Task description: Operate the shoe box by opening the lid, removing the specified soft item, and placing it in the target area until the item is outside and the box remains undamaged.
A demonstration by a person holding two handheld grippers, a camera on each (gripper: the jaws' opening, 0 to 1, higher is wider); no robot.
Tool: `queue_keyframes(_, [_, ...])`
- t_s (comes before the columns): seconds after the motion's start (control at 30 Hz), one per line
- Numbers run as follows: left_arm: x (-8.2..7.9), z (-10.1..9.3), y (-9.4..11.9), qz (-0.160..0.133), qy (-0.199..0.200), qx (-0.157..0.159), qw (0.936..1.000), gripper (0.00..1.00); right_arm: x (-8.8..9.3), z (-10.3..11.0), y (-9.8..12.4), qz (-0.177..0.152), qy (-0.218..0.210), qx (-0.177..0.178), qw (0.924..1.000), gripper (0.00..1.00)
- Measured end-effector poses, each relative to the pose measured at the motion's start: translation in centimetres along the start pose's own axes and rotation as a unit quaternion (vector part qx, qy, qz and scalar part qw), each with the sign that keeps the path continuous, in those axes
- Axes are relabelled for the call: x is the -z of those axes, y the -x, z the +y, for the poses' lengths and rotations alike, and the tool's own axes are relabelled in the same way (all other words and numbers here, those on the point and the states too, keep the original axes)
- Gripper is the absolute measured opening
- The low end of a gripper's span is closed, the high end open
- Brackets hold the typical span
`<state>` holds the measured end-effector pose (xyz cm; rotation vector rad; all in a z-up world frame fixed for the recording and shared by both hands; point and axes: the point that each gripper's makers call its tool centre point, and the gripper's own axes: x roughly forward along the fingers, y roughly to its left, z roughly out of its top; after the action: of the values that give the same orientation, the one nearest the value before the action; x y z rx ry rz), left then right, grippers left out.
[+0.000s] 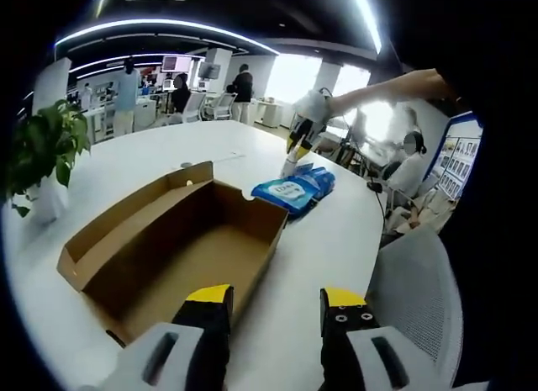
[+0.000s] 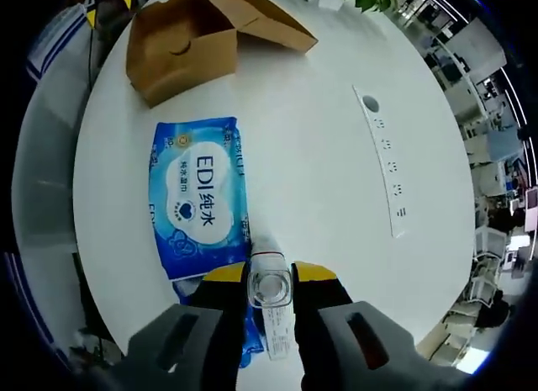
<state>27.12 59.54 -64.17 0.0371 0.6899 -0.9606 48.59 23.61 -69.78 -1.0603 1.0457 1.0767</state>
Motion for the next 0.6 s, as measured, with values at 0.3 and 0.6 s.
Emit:
queue_keyframes(0.3, [-0.09, -0.03, -0.15, 0.001, -0.002, 0.001, 1.0, 0.42, 0.14, -0.33, 0.01, -0.003, -0.001, -0.002, 1.0, 0.18])
queue_keyframes(0.6, [-0.2, -0.11, -0.16, 0.001, -0.003, 0.001, 1.0, 0.42, 0.27, -0.61, -0.09, -0.005, 0.011, -0.002, 0.9999, 0.18])
